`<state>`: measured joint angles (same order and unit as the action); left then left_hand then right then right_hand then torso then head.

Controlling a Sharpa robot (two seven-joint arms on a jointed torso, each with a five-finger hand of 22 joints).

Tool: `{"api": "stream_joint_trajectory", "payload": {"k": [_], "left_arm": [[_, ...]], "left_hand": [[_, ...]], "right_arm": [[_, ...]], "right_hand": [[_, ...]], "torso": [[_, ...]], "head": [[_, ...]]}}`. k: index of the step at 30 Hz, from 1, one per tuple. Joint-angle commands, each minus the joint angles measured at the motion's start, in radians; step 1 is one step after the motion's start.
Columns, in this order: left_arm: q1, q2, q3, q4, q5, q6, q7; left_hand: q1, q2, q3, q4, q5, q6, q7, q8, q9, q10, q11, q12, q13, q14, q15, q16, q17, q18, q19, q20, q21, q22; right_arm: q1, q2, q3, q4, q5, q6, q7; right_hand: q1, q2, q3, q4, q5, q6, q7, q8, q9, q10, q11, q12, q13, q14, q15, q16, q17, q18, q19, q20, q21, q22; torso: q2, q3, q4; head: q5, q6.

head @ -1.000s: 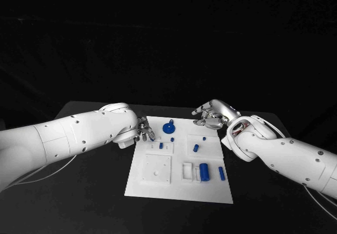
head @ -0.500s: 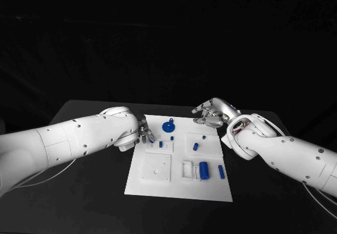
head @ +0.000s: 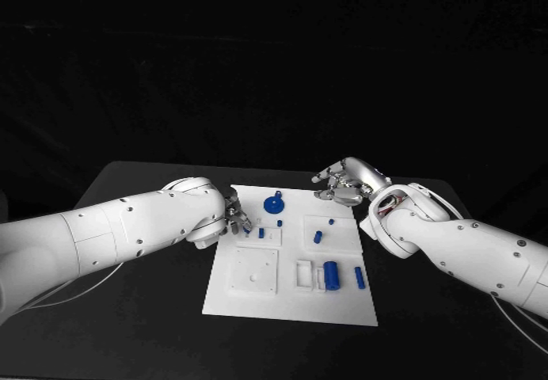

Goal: Assemble the parts on the task board

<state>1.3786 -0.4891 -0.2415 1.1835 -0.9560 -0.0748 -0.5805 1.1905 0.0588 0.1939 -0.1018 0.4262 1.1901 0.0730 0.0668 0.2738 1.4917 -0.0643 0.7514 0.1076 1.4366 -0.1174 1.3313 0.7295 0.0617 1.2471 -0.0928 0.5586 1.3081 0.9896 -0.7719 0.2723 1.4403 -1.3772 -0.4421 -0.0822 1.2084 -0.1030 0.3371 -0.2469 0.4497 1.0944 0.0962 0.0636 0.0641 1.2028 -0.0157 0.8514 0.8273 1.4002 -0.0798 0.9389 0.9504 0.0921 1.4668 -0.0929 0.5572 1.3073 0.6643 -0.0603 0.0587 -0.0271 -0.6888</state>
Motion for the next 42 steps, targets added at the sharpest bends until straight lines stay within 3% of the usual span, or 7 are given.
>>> {"api": "stream_joint_trajectory", "payload": {"k": [1, 12, 19, 42], "left_arm": [[-0.004, 0.001, 0.001, 0.005, -0.015, -0.024, 0.005], [-0.007, -0.005, 0.001, 0.025, -0.028, 0.0, -0.003], [-0.007, -0.013, 0.001, 0.035, -0.04, 0.012, -0.007], [-0.009, -0.022, 0.0, 0.046, -0.056, 0.041, -0.017]], "left_hand": [[0.007, -0.004, -0.002, 0.008, -0.007, 0.18, -0.111, 0.001, 0.486, 0.024, -0.02, -0.001, 0.0, -0.004, 0.0, 0.0, -0.002, 0.014, -0.001, 0.01, 0.0, 0.019], [0.009, -0.007, -0.004, 0.013, -0.009, 0.182, -0.111, 0.001, 0.483, 0.024, -0.019, -0.001, 0.001, -0.004, 0.0, -0.002, -0.005, 0.016, -0.002, 0.012, -0.001, 0.019], [0.013, -0.008, -0.004, 0.013, -0.01, 0.183, -0.11, 0.0, 0.471, 0.024, -0.018, -0.005, 0.003, -0.004, 0.001, -0.003, -0.007, 0.017, -0.003, 0.014, -0.002, 0.019], [0.013, -0.006, -0.003, 0.012, -0.011, 0.185, -0.109, 0.0, 0.45, 0.024, -0.018, -0.01, 0.008, -0.004, 0.001, -0.005, -0.013, 0.019, -0.004, 0.016, -0.003, 0.019]], "right_arm": [[0.0, 0.0, 0.001, 0.0, 0.002, 0.006, 0.01], [0.0, -0.001, 0.001, 0.0, 0.004, 0.008, 0.01], [0.0, -0.003, 0.001, 0.0, 0.005, 0.009, 0.01], [0.0, -0.001, 0.001, -0.002, 0.008, 0.015, 0.01]], "right_hand": [[-0.007, -0.006, 0.002, 0.003, 0.006, -0.003, 0.002, -0.002, -0.001, -0.001, -0.003, -0.005, -0.001, 0.005, -0.002, -0.005, 0.0, 0.005, 0.036, -0.007, -0.004, 0.061], [-0.008, -0.007, 0.003, 0.005, 0.008, -0.002, 0.002, -0.002, -0.001, -0.001, -0.003, -0.005, -0.001, 0.005, -0.002, -0.005, 0.0, 0.005, 0.036, -0.007, -0.003, 0.062], [-0.008, -0.007, 0.003, 0.005, 0.008, -0.002, 0.002, -0.002, -0.001, -0.001, -0.003, -0.005, -0.001, 0.005, -0.002, -0.005, 0.0, 0.005, 0.036, -0.007, -0.003, 0.062], [-0.007, -0.007, 0.005, 0.007, 0.012, -0.001, 0.002, -0.002, -0.001, 0.0, -0.003, -0.005, 0.0, 0.006, -0.002, -0.004, 0.0, 0.005, 0.037, -0.008, 0.001, 0.063]], "torso": [[0.0, -0.0004, -0.0004], [0.0, 0.0003, -0.0002], [0.0, -0.0006, 0.0003], [0.001, -0.0007, -0.0001]], "head": [[0.0, -0.002], [0.0, -0.004], [-0.003, -0.013], [0.003, -0.014]]}}
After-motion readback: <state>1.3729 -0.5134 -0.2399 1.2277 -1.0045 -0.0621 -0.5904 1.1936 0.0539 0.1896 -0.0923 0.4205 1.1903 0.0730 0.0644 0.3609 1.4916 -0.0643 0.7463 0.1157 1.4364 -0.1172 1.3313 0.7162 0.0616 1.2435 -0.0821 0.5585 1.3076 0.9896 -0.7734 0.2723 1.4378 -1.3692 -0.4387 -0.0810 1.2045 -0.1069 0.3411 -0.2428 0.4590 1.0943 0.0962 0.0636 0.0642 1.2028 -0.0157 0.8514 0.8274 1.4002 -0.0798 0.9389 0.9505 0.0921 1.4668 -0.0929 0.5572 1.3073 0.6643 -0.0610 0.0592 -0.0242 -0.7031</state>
